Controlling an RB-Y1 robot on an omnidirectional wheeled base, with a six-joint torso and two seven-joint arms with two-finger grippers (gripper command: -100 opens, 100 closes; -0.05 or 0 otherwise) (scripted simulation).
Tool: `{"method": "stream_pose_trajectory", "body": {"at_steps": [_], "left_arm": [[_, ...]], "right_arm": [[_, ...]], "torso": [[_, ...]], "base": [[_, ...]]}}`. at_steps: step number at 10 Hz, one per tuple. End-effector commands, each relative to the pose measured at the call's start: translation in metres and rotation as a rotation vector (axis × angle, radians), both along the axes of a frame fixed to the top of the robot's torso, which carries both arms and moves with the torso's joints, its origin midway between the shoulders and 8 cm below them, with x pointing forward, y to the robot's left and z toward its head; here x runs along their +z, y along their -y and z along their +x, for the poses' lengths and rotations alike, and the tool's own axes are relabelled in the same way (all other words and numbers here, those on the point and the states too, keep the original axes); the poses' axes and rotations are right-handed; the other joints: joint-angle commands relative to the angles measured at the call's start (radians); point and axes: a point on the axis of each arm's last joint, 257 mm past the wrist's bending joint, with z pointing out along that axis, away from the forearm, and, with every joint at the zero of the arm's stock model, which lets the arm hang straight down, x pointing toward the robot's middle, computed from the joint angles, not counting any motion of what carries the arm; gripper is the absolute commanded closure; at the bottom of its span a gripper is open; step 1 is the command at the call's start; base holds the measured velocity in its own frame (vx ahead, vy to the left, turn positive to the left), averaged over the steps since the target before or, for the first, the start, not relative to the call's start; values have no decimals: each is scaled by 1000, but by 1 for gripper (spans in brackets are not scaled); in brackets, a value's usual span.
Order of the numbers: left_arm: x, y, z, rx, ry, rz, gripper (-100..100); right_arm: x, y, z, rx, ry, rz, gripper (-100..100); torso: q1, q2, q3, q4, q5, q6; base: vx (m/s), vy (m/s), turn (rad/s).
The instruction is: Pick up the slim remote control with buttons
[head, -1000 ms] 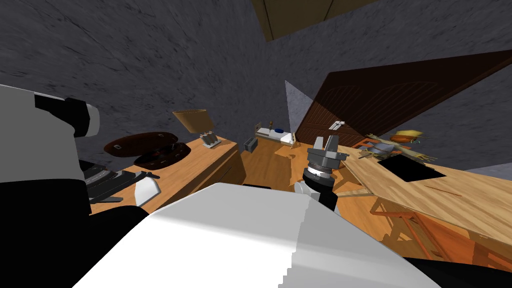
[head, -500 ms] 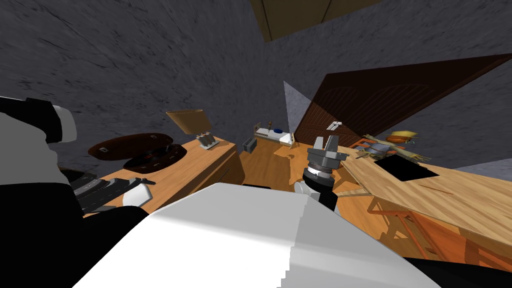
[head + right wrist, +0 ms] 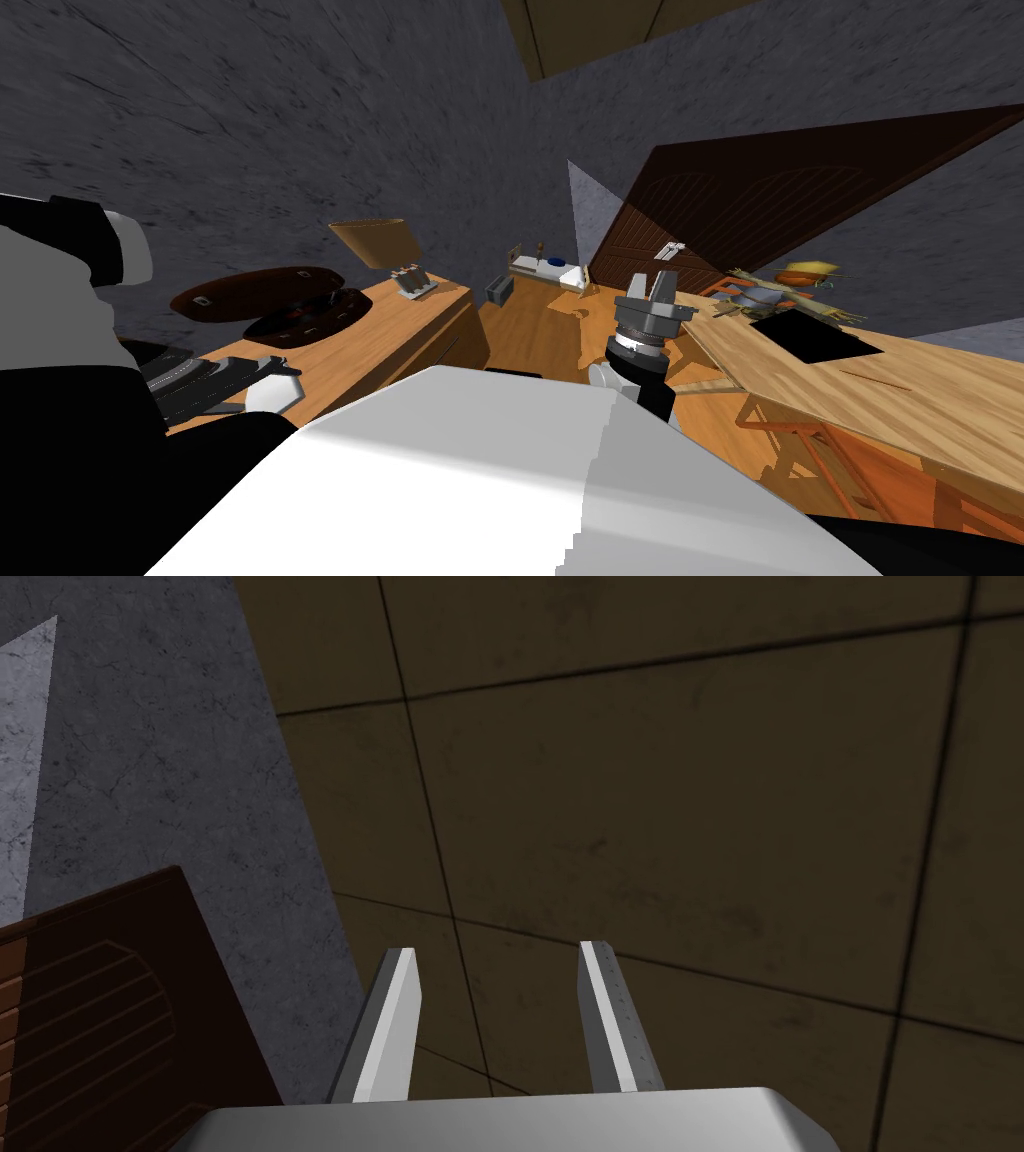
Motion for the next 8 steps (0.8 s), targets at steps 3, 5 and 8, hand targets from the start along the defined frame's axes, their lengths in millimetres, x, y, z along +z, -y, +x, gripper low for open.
{"method": "stream_pose_trajectory", "body": {"at_steps": [3, 5, 8], "left_arm": [[7, 3, 9, -5, 0, -2, 100], [13, 6, 19, -9, -1, -3, 100], [16, 7, 22, -10, -2, -3, 0]], "right_arm": [[0, 0, 0, 0, 0, 0, 0], [0, 0, 0, 0, 0, 0, 0], [0, 0, 0, 0, 0, 0, 0]], "torso": [[0, 0, 0, 0, 0, 0], [1, 2, 1, 0, -1, 0], [0, 2, 2, 1, 0, -1]], "base": [[-10, 4, 14], [-48, 22, 23], [-23, 9, 12]]}}
